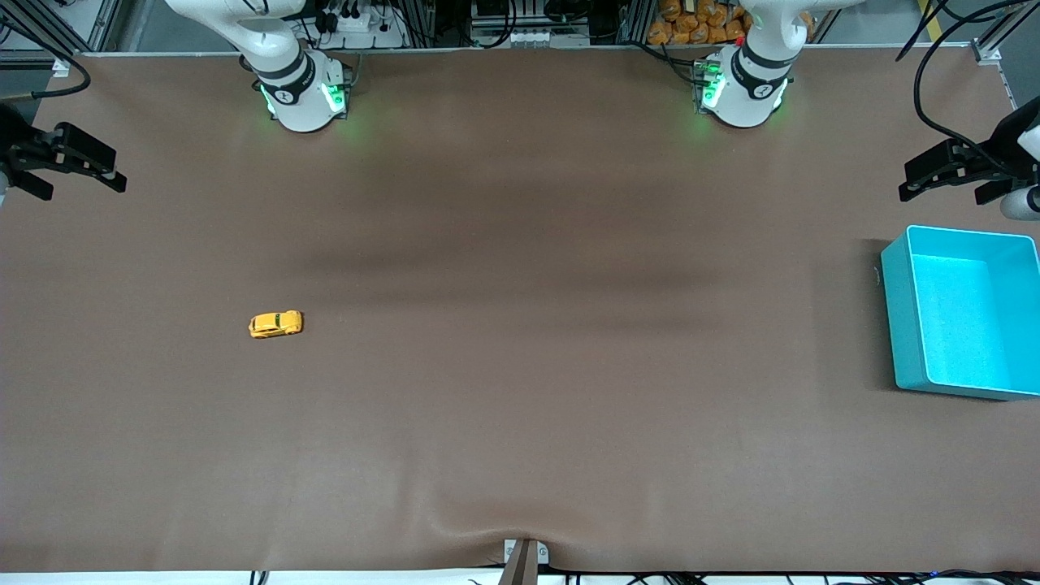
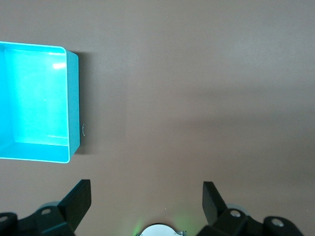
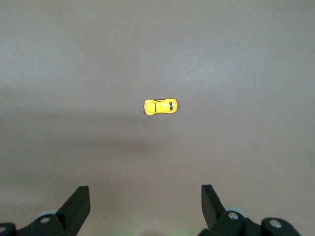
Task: Wind and store yellow beetle car
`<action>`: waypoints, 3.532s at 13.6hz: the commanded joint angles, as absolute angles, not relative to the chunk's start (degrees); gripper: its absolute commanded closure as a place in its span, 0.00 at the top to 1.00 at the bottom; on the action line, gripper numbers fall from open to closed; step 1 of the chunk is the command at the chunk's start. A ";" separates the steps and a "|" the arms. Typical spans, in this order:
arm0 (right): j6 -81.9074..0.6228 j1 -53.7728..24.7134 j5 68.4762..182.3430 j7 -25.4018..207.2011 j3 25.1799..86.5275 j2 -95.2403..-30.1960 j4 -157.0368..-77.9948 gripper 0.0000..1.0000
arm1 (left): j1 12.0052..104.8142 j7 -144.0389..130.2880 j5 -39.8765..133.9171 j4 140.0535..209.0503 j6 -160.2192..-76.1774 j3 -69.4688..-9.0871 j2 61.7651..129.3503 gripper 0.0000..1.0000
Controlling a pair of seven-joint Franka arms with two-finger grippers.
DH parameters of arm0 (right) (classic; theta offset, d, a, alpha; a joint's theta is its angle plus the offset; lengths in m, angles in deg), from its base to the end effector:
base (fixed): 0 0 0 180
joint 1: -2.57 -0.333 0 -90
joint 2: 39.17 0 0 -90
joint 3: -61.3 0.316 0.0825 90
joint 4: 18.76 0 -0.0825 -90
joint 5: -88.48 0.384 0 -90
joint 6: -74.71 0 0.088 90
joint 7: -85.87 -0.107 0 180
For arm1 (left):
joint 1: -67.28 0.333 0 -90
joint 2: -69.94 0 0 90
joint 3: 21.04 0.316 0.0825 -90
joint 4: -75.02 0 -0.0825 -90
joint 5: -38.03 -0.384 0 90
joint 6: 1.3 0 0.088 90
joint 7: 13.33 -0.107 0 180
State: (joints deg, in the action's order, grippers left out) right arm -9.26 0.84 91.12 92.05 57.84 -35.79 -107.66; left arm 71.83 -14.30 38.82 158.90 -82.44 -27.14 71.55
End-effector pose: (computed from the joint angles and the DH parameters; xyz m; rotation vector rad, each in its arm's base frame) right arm 0.5251 -0.0116 0.6563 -3.0876 -0.1267 0.0366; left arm 0.5470 -0.0155 0.6457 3.1222 -0.0713 -0.1185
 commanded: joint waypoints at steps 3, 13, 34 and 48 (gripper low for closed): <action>-9.75 -1.12 90.23 92.64 56.12 -34.42 -109.11 1.00 | 70.54 -14.29 36.18 158.42 -81.98 -27.28 71.34 1.00; -10.19 -1.04 90.23 95.69 56.03 -37.74 -109.37 1.00 | 70.62 -13.76 36.97 158.42 -81.98 -27.28 71.34 1.00; -48.76 -2.97 87.34 160.31 56.29 -51.46 -132.22 1.00 | 70.62 -13.15 36.36 159.13 -81.98 -27.10 71.52 1.00; -63.27 -3.59 87.33 172.52 56.38 -58.67 -139.34 0.90 | 70.62 -13.15 36.36 160.09 -81.98 -27.10 71.43 1.00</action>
